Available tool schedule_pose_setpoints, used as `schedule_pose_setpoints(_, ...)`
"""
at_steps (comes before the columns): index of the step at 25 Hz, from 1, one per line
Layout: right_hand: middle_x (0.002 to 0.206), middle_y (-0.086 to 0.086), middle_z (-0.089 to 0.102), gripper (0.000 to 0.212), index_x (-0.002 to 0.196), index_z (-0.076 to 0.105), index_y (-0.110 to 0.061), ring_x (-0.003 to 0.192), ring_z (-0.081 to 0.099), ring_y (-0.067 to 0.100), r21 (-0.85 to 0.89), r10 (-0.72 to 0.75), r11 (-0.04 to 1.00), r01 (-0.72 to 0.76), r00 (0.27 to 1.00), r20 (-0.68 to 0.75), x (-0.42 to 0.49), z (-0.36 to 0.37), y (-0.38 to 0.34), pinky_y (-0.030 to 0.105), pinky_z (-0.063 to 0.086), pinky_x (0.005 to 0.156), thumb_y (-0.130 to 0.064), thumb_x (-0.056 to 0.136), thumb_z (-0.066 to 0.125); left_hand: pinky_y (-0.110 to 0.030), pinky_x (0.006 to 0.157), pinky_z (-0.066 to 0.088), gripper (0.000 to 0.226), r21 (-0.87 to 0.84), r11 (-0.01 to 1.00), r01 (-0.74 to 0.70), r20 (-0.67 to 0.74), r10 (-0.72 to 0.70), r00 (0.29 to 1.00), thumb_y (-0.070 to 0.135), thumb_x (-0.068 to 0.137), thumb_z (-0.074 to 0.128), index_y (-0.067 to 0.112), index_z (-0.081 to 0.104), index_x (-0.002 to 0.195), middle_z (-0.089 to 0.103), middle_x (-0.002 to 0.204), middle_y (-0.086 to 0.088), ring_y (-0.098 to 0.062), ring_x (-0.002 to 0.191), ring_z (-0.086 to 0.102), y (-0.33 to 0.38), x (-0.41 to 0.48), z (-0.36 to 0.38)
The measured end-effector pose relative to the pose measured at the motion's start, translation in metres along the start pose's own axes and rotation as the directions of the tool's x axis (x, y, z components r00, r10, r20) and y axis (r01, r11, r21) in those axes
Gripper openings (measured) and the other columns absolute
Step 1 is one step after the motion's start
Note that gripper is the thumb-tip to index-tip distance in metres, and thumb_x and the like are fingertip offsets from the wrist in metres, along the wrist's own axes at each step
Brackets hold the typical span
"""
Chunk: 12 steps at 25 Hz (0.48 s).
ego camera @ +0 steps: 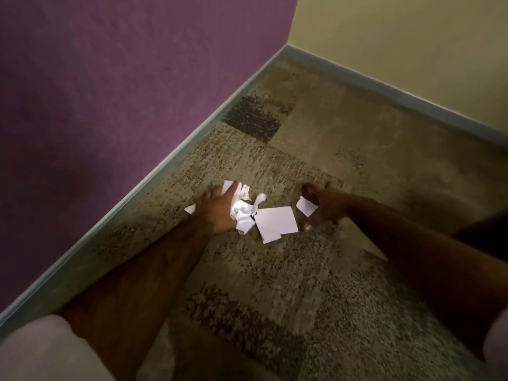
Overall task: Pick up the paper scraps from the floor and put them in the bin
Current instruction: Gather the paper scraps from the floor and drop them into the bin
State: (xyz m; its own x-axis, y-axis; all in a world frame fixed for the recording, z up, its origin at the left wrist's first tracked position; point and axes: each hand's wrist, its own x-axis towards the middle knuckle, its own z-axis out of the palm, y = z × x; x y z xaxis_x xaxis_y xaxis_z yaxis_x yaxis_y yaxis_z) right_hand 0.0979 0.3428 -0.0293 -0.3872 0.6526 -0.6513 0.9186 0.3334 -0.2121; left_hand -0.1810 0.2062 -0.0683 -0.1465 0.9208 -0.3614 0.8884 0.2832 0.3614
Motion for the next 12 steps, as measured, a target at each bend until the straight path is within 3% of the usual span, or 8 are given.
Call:
schedule_pose_setpoints(3,0.157,0.017,0.02,0.142,0.154,0.01,-0.035,0.139,0.035,0.042,-0.087,-0.042,0.995,0.041,0.999,-0.015,-0.004,0.012,-0.028,0.053,0.037,0.111,-0.063,0.04,0.091,-0.043,0.118,0.016,0.097,-0.005,1.0,-0.03,0.025,0.03,0.999,0.049,0.081,0.063,0.039,-0.001,0.154,0.009,0.162,-0.009,-0.032,0.148,0.014,0.023,-0.012,0.007)
schedule_pose_setpoints(5,0.161,0.015,0.011,0.144,0.155,0.006,-0.035,0.145,0.021,0.043,-0.136,-0.123,0.983,0.121,0.992,-0.008,-0.009,0.027,-0.045,0.059,0.027,0.116,-0.067,0.041,0.088,-0.045,0.119,0.018,0.098,-0.093,0.994,-0.055,0.08,0.063,0.995,0.049,0.079,0.061,0.039,-0.002,0.153,0.01,0.163,-0.006,-0.031,0.149,0.015,0.033,-0.021,0.012)
schedule_pose_setpoints(7,0.163,0.013,0.003,0.146,0.157,-0.001,-0.032,0.148,0.012,0.041,-0.173,-0.202,0.964,0.203,0.979,0.019,-0.02,0.043,-0.062,0.057,0.022,0.118,-0.063,0.046,0.089,-0.046,0.12,0.018,0.104,-0.141,0.985,-0.097,0.091,0.111,0.99,0.055,0.074,0.061,0.038,-0.004,0.153,0.012,0.163,-0.006,-0.03,0.149,0.015,0.038,-0.034,0.02)
schedule_pose_setpoints(10,0.161,0.021,0.0,0.157,0.154,-0.012,-0.039,0.142,0.029,0.046,-0.216,-0.169,0.963,0.159,0.985,-0.03,-0.021,0.057,-0.077,0.052,0.037,0.111,-0.056,0.041,0.094,-0.048,0.12,0.016,0.117,0.118,0.977,-0.176,0.042,0.172,0.984,0.072,0.064,0.054,0.028,-0.007,0.154,0.02,0.159,-0.014,-0.034,0.146,0.021,0.039,-0.048,0.039)
schedule_pose_setpoints(12,0.162,0.019,0.003,0.146,0.155,-0.003,-0.04,0.14,0.028,0.046,-0.321,-0.199,0.931,0.172,0.979,-0.053,-0.022,0.06,-0.088,0.051,0.04,0.107,-0.052,0.046,0.094,-0.045,0.116,0.025,0.106,0.241,0.959,-0.146,-0.055,0.164,0.985,0.063,0.072,0.052,0.019,0.003,0.155,0.035,0.152,-0.014,-0.031,0.139,0.035,0.039,-0.044,0.049)
